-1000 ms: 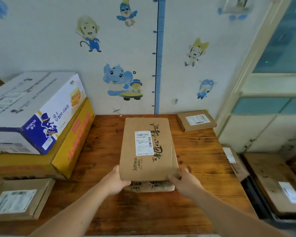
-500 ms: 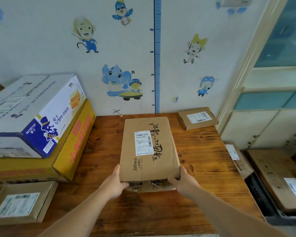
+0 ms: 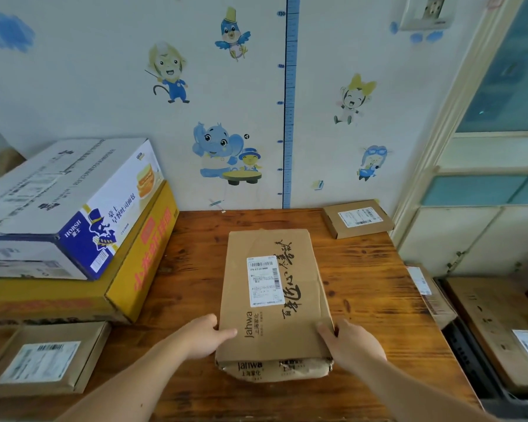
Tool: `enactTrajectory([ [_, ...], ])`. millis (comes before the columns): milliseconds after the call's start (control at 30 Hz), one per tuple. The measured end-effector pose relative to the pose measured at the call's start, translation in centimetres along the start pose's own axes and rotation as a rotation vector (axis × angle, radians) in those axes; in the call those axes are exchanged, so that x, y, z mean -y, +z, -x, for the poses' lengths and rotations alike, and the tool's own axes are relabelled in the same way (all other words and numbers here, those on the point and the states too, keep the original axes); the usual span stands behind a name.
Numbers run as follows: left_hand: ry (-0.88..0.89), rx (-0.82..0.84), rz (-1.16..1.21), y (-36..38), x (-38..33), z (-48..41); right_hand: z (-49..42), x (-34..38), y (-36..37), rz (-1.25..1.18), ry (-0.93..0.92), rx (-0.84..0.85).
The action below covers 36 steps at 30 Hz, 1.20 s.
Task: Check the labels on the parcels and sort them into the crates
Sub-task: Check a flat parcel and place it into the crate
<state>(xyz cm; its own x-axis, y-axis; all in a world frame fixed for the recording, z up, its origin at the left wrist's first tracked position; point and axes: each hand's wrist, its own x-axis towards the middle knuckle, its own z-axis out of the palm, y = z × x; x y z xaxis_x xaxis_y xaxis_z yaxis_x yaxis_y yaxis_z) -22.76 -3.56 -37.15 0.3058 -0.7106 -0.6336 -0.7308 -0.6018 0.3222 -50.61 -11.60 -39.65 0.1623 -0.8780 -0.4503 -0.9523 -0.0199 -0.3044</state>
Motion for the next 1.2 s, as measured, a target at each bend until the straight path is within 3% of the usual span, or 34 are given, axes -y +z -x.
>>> enactTrajectory([
  [133,-0.012,-0.082,0.011,-0.2,-0.6,-0.4,-0.5,1.0,-0.3,0.046,-0.032,-0.085],
  [267,0.121,-0.24,-0.076,-0.4,-2.5,-1.3,-1.5,3.3,-0.6,0.082,-0.175,-0.086],
  [500,0.274,-0.206,-0.403,-0.1,-4.3,-4.4,-4.5,5.8,-0.6,0.295,-0.344,-0.005],
  [967,0.272,-0.154,-0.435,1.1,-3.8,-7.5,-6.8,7.0,-0.2,0.379,-0.321,0.097],
  [1200,0.293,-0.17,-0.424,-0.8,-5.0,-7.9,-7.7,8.4,-2.4,0.348,-0.382,0.061],
])
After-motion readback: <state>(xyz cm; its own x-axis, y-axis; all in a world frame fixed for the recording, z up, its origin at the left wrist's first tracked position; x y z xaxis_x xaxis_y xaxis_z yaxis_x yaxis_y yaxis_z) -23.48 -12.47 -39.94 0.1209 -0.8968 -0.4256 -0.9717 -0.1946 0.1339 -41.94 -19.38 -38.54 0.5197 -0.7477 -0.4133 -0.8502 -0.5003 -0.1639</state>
